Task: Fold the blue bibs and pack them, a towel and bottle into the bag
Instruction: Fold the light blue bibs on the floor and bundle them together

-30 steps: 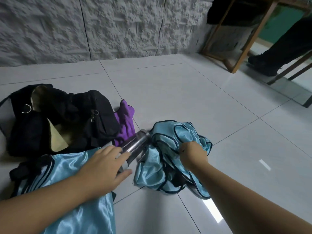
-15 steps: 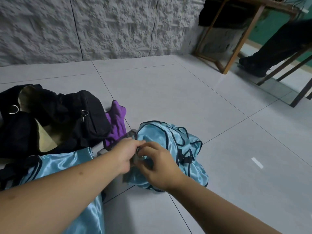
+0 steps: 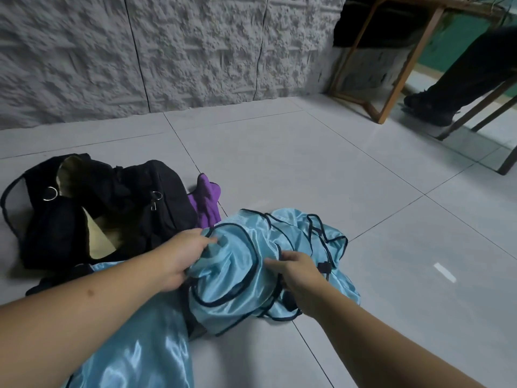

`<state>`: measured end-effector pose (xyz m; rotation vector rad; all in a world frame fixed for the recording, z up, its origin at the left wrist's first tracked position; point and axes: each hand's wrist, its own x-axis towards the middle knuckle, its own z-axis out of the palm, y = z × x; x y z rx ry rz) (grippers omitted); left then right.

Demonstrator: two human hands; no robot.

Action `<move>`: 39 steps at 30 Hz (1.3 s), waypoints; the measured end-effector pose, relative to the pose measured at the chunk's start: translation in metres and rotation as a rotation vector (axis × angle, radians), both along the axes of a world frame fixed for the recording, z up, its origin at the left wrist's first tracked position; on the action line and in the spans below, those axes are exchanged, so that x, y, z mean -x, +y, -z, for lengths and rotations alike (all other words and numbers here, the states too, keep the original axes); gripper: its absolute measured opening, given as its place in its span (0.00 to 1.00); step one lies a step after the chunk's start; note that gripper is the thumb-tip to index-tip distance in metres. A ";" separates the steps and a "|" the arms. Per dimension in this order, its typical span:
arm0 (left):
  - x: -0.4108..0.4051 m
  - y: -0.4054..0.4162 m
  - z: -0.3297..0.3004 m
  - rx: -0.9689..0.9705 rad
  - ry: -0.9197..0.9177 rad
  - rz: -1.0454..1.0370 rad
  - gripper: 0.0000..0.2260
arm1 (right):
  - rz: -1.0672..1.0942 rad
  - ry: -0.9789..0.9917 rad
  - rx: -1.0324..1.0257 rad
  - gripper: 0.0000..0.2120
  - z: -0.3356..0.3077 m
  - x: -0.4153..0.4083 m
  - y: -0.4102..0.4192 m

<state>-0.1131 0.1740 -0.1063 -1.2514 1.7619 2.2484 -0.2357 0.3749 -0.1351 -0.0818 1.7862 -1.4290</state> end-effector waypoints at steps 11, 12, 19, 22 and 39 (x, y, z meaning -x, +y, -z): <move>-0.015 0.034 -0.015 0.167 -0.043 0.037 0.34 | -0.320 0.324 0.259 0.07 -0.046 -0.046 -0.038; -0.015 0.033 -0.019 0.057 0.020 0.000 0.28 | -0.345 0.347 0.247 0.07 -0.045 -0.050 -0.039; -0.017 0.024 -0.032 -0.019 0.226 -0.079 0.09 | -0.355 0.381 0.137 0.08 -0.037 -0.044 -0.034; -0.011 0.021 -0.033 0.061 0.218 -0.079 0.09 | -0.317 0.528 -0.156 0.19 -0.021 -0.025 -0.032; -0.014 -0.001 -0.105 -0.030 0.323 -0.125 0.08 | 0.051 0.353 -0.652 0.08 0.025 0.051 -0.038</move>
